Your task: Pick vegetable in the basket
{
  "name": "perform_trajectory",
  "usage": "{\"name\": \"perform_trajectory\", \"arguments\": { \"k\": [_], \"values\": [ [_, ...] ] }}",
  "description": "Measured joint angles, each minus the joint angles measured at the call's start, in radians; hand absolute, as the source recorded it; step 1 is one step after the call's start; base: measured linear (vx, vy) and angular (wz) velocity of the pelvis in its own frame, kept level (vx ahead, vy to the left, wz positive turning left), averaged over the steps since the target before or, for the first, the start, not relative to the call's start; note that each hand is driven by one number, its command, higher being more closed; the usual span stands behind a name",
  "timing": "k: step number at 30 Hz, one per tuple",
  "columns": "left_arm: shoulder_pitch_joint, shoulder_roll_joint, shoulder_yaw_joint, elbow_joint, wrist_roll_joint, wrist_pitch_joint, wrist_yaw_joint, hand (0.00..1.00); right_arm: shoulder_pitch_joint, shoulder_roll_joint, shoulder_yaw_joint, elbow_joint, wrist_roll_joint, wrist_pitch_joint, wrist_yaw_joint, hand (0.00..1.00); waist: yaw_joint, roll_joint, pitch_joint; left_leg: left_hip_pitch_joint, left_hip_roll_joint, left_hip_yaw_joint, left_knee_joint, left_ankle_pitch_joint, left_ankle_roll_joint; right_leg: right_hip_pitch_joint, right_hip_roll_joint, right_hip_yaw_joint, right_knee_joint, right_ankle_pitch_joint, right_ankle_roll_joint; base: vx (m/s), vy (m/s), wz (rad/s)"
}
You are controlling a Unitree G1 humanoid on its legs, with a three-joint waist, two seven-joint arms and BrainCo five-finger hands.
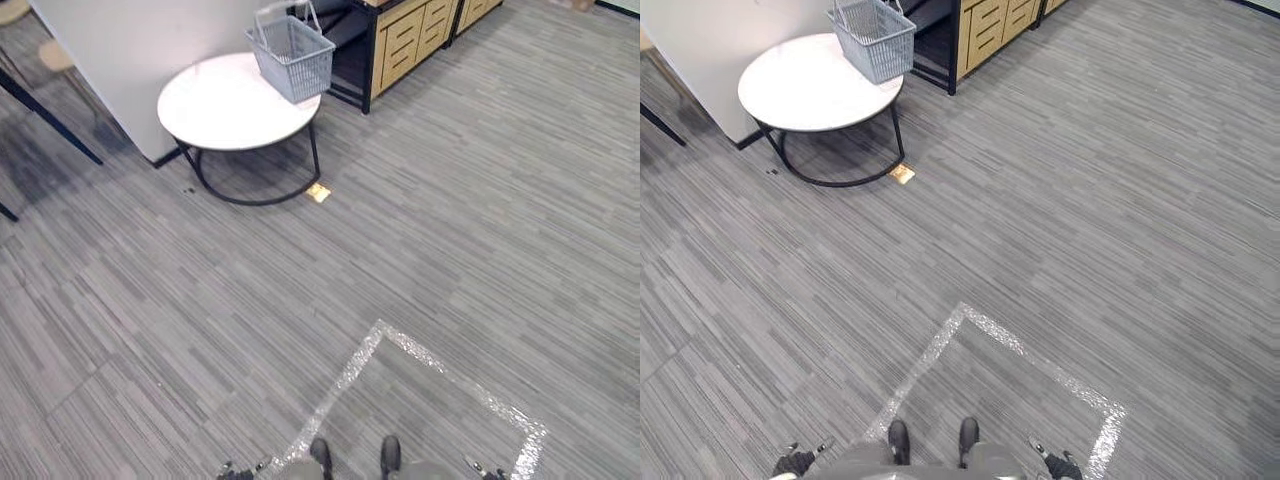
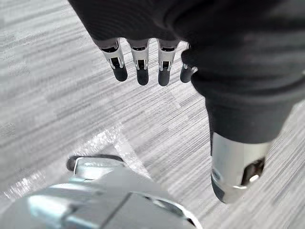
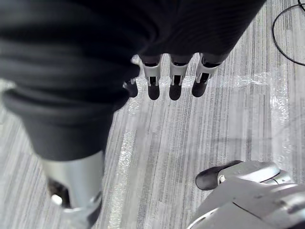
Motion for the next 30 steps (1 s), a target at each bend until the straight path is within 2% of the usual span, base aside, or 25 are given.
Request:
{"name": "perform_trajectory", "arguments": {
  "k": [2, 4, 5, 7, 9, 11, 12, 13, 14, 15, 16, 17, 18, 19, 20, 21, 22, 23, 24, 25, 26, 27, 28, 30],
  "values": [
    [0.017, -0.026, 0.05, -0.018, -0.006, 0.0, 0.0, 0.0, 0.012, -0.01, 0.029, -0.03, 0.006, -0.002, -0.001, 0.0, 0.007, 0.009, 0.01, -0.081, 0.041, -0.04, 0.195, 0.028, 0.025, 0.029, 0.023, 0.003, 0.027, -0.029, -0.022, 0.0, -0.064, -0.06],
    [0.021, -0.039, 0.067, -0.033, -0.027, 0.0, -0.002, 0.0, 0.005, -0.011, 0.051, -0.057, 0.014, -0.002, -0.002, 0.0, 0.026, 0.011, 0.013, -0.138, 0.03, -0.047, 0.24, -0.016, 0.007, 0.03, 0.015, 0.015, 0.06, -0.054, -0.035, 0.1, -0.029, -0.06],
    [0.023, -0.049, 0.065, -0.04, -0.029, -0.001, -0.002, 0.0, -0.02, -0.017, 0.06, -0.064, 0.015, -0.002, -0.001, 0.0, 0.027, 0.007, 0.01, -0.169, 0.008, -0.041, 0.189, -0.03, 0.007, 0.028, 0.003, 0.023, 0.063, -0.057, -0.041, 0.14, 0.018, -0.13],
    [0.033, -0.055, 0.054, -0.049, -0.028, -0.001, -0.002, 0.0, -0.066, -0.016, 0.078, -0.08, 0.016, -0.007, -0.001, 0.0, 0.045, 0.014, 0.011, -0.188, -0.034, -0.019, -0.026, -0.011, 0.009, 0.011, -0.025, 0.05, 0.065, -0.07, -0.037, 0.18, 0.077, -0.34],
    [0.054, -0.073, 0.037, -0.049, -0.026, 0.0, -0.002, 0.0, -0.108, -0.015, 0.149, -0.103, 0.016, -0.014, 0.003, 0.0, 0.067, 0.049, -0.004, -0.193, -0.073, -0.024, -0.383, 0.112, -0.007, 0.015, -0.039, 0.085, 0.041, -0.085, -0.014, 0.32, 0.131, -0.42],
    [0.068, -0.092, 0.04, -0.049, -0.026, -0.001, -0.002, 0.0, -0.112, -0.006, 0.185, -0.127, 0.014, -0.016, 0.008, 0.0, 0.087, 0.076, -0.018, -0.208, -0.067, -0.033, -0.535, 0.165, -0.008, 0.042, -0.039, 0.115, 0.038, -0.133, 0.014, 0.44, 0.189, -0.4],
    [0.079, -0.092, 0.041, -0.048, -0.026, 0.0, -0.003, 0.0, -0.115, 0.001, 0.185, -0.126, 0.014, -0.016, 0.013, 0.0, 0.089, 0.078, -0.02, -0.207, -0.066, -0.044, -0.554, 0.17, -0.002, 0.058, -0.042, 0.125, 0.038, -0.152, 0.019, 0.52, 0.241, -0.43],
    [0.096, -0.092, 0.052, -0.041, -0.027, -0.001, -0.003, 0.0, -0.117, 0.013, 0.183, -0.123, 0.012, -0.016, 0.018, 0.0, 0.092, 0.062, -0.026, -0.204, -0.077, -0.048, -0.526, 0.252, 0.013, 0.079, -0.062, 0.139, 0.04, -0.181, 0.026, 0.58, 0.275, -0.52],
    [0.108, -0.069, 0.045, -0.019, -0.025, -0.001, -0.003, 0.0, -0.116, 0.029, 0.182, -0.101, 0.005, -0.017, 0.023, 0.0, 0.104, 0.027, -0.053, -0.204, -0.106, -0.028, -0.481, 0.278, 0.036, 0.082, -0.108, 0.169, 0.062, -0.192, 0.014, 0.48, 0.219, -0.58],
    [0.111, -0.059, 0.05, -0.014, -0.024, -0.001, -0.002, 0.0, -0.119, 0.036, 0.183, -0.089, -0.002, -0.017, 0.025, 0.0, 0.107, 0.002, -0.067, -0.208, -0.119, -0.009, -0.465, 0.253, 0.066, 0.065, -0.126, 0.188, 0.088, -0.188, 0.02, 0.63, 0.243, -0.5],
    [0.107, -0.039, 0.046, -0.01, -0.018, -0.001, 0.0, 0.0, -0.116, 0.041, 0.181, -0.084, -0.005, -0.018, 0.026, 0.0, 0.104, -0.023, -0.087, -0.202, -0.147, 0.008, -0.442, 0.215, 0.099, 0.027, -0.151, 0.214, 0.175, -0.164, 0.057, 0.65, 0.23, -0.18],
    [0.099, -0.023, 0.035, -0.004, -0.016, 0.0, -0.001, 0.0, -0.102, 0.038, 0.173, -0.077, -0.006, -0.018, 0.029, 0.0, 0.098, -0.037, -0.093, -0.169, -0.169, 0.021, -0.43, 0.197, 0.135, -0.008, -0.165, 0.238, 0.292, -0.134, 0.091, 0.65, 0.224, 0.0],
    [0.096, -0.02, 0.034, -0.004, -0.014, 0.0, -0.001, 0.0, -0.096, 0.033, 0.173, -0.068, -0.007, -0.018, 0.032, 0.0, 0.091, -0.039, -0.094, -0.146, -0.177, 0.021, -0.426, 0.174, 0.139, -0.022, -0.166, 0.245, 0.365, -0.101, 0.103, 0.74, 0.273, 0.06],
    [0.1, -0.01, 0.015, -0.004, 0.008, 0.001, -0.001, 0.0, -0.09, 0.025, 0.173, -0.041, -0.007, -0.017, 0.04, 0.0, 0.077, -0.04, -0.093, -0.069, -0.188, 0.019, -0.431, 0.12, 0.144, -0.078, -0.159, 0.261, 0.567, 0.024, 0.203, 0.58, 0.218, -0.01],
    [0.101, -0.006, 0.004, -0.005, 0.015, 0.001, -0.002, 0.0, -0.08, 0.025, 0.173, -0.042, -0.008, -0.017, 0.043, 0.0, 0.074, -0.041, -0.092, -0.029, -0.191, 0.018, -0.44, 0.1, 0.144, -0.106, -0.157, 0.259, 0.655, 0.097, 0.241, 0.68, 0.256, -0.06],
    [0.093, 0.008, -0.023, -0.01, 0.02, 0.005, -0.003, 0.0, -0.059, 0.027, 0.172, -0.042, -0.009, -0.018, 0.049, 0.0, 0.063, -0.042, -0.087, 0.049, -0.199, 0.012, -0.456, 0.062, 0.143, -0.165, -0.157, 0.242, 0.851, 0.163, 0.276, 0.42, 0.154, -0.03],
    [0.089, 0.014, -0.037, -0.01, 0.02, 0.009, -0.002, 0.0, -0.05, 0.021, 0.165, -0.047, -0.01, -0.02, 0.054, 0.0, 0.053, -0.042, -0.087, 0.088, -0.202, 0.007, -0.462, 0.042, 0.142, -0.199, -0.161, 0.221, 0.949, 0.157, 0.273, 0.51, 0.157, 0.08],
    [0.076, 0.015, -0.049, -0.01, 0.02, 0.017, -0.003, 0.0, -0.041, 0.011, 0.154, -0.047, -0.031, -0.024, 0.058, 0.0, 0.027, -0.028, -0.079, 0.162, -0.203, -0.003, -0.476, 0.012, 0.142, -0.258, -0.168, 0.16, 1.078, 0.141, 0.245, 0.49, 0.105, 0.06],
    [0.055, 0.017, -0.052, -0.014, 0.02, 0.018, -0.002, 0.0, -0.033, 0.011, 0.126, -0.057, -0.037, -0.027, 0.062, 0.0, 0.016, -0.028, -0.078, 0.243, -0.205, -0.008, -0.507, -0.011, 0.138, -0.327, -0.178, 0.106, 1.157, 0.113, 0.2, 0.49, 0.083, 0.0],
    [0.04, 0.018, -0.051, -0.014, 0.02, 0.019, -0.002, 0.0, -0.031, 0.012, 0.105, -0.064, -0.037, -0.03, 0.062, 0.0, 0.015, -0.029, -0.078, 0.277, -0.207, -0.012, -0.522, -0.023, 0.135, -0.366, -0.182, 0.081, 1.174, 0.094, 0.169, 0.49, 0.041, 0.02],
    [0.009, 0.021, -0.051, -0.015, 0.02, 0.019, -0.002, 0.0, -0.032, 0.013, 0.063, -0.071, -0.037, -0.036, 0.063, 0.0, 0.003, -0.028, -0.075, 0.336, -0.206, -0.021, -0.54, -0.042, 0.135, -0.433, -0.191, 0.023, 1.164, 0.045, 0.115, 0.61, -0.015, 0.28],
    [-0.032, 0.013, -0.05, -0.02, 0.019, 0.02, -0.002, 0.0, -0.026, 0.009, 0.025, -0.072, -0.042, -0.037, 0.063, 0.0, -0.009, -0.026, -0.065, 0.395, -0.201, -0.037, -0.552, -0.063, 0.137, -0.474, -0.199, -0.031, 1.096, -0.001, 0.099, 0.6, -0.039, 0.43],
    [-0.051, 0.003, -0.05, -0.027, 0.018, 0.019, -0.001, 0.0, -0.018, 0.007, 0.007, -0.072, -0.043, -0.037, 0.064, 0.0, -0.013, -0.02, -0.061, 0.418, -0.196, -0.048, -0.551, -0.079, 0.136, -0.492, -0.199, -0.057, 1.043, -0.01, 0.087, 0.51, -0.064, 0.61],
    [-0.103, -0.042, -0.047, -0.068, 0.017, 0.018, -0.001, 0.0, 0.016, 0.005, -0.015, -0.076, -0.044, -0.026, 0.065, 0.0, -0.036, 0.003, -0.05, 0.492, -0.165, -0.085, -0.56, -0.131, 0.122, -0.528, -0.19, -0.13, 0.722, -0.001, 0.086, 0.44, -0.085, 0.7]
  ]
}}
